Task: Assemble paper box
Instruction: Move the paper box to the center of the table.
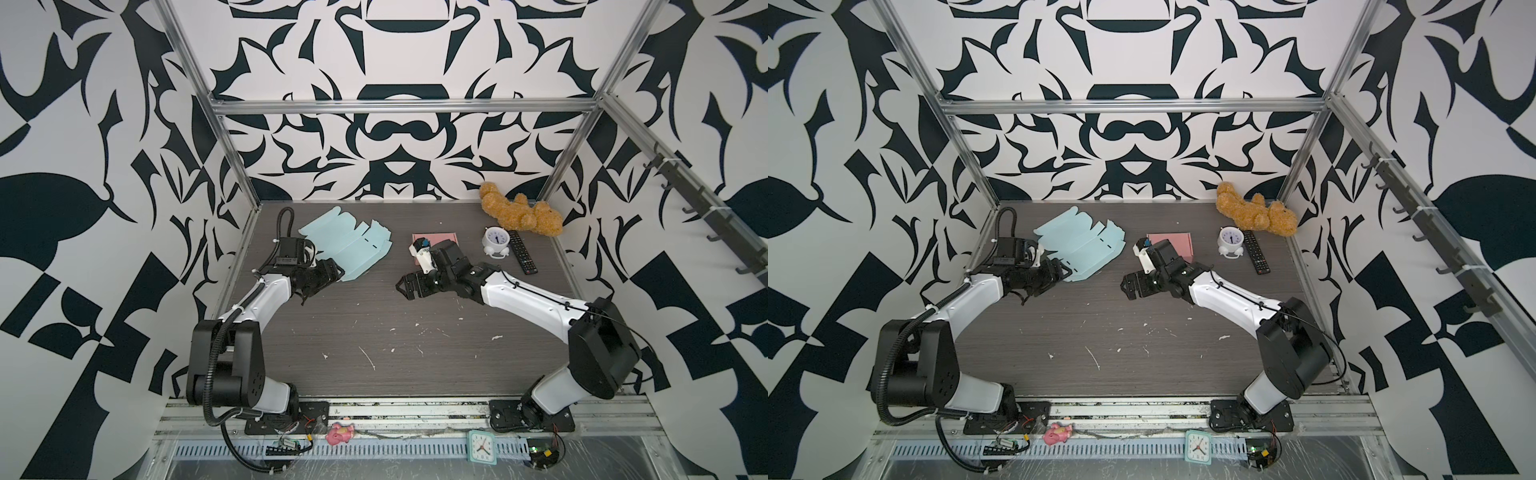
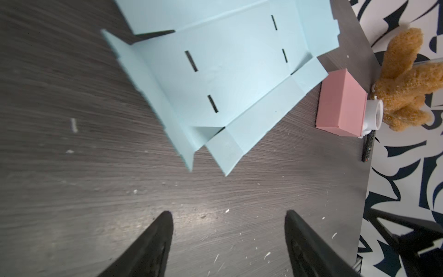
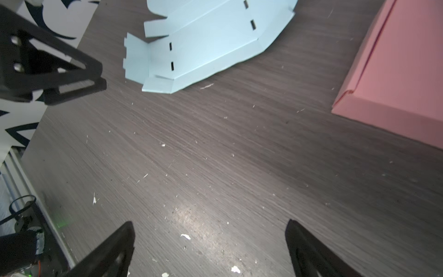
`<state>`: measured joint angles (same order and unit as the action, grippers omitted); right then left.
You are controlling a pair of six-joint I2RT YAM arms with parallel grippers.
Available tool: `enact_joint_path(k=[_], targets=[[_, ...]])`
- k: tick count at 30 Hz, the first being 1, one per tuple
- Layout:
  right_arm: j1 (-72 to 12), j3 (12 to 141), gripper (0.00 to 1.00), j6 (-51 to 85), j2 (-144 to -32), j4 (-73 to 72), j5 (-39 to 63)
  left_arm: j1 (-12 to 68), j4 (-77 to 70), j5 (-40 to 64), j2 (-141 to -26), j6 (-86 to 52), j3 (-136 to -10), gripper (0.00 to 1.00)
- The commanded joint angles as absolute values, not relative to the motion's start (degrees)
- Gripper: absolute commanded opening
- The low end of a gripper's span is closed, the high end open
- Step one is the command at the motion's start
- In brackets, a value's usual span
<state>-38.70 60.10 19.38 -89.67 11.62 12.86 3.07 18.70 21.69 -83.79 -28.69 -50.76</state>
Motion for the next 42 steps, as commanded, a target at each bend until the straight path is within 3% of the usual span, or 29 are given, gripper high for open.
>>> enact_joint_path(k=[1,20,26,31,42], targets=[[-38.4,59.3,1.0,20.4,-87.7,8.7,12.4,2.4,18.1,21.7,-85.2,-29.4,-50.9,0.75],[-38.5,57.0,1.0,19.4,-85.0,8.0,11.9,-1.5,8.4,20.5,-100.3,-37.8,-55.7,0.53],[-38.5,56.5,1.0,19.0,-84.8,8.0,11.8,-1.5,7.9,20.0,-100.5,-38.6,-55.1,0.42],[-38.5,56.3,1.0,19.7,-84.8,7.0,12.9,-1.5,7.6,19.3,-99.3,-39.2,-54.0,0.27],[-38.5,56.0,1.0,19.9,-83.6,7.5,13.0,-1.6,6.2,19.6,-97.8,-41.3,-51.7,0.15]])
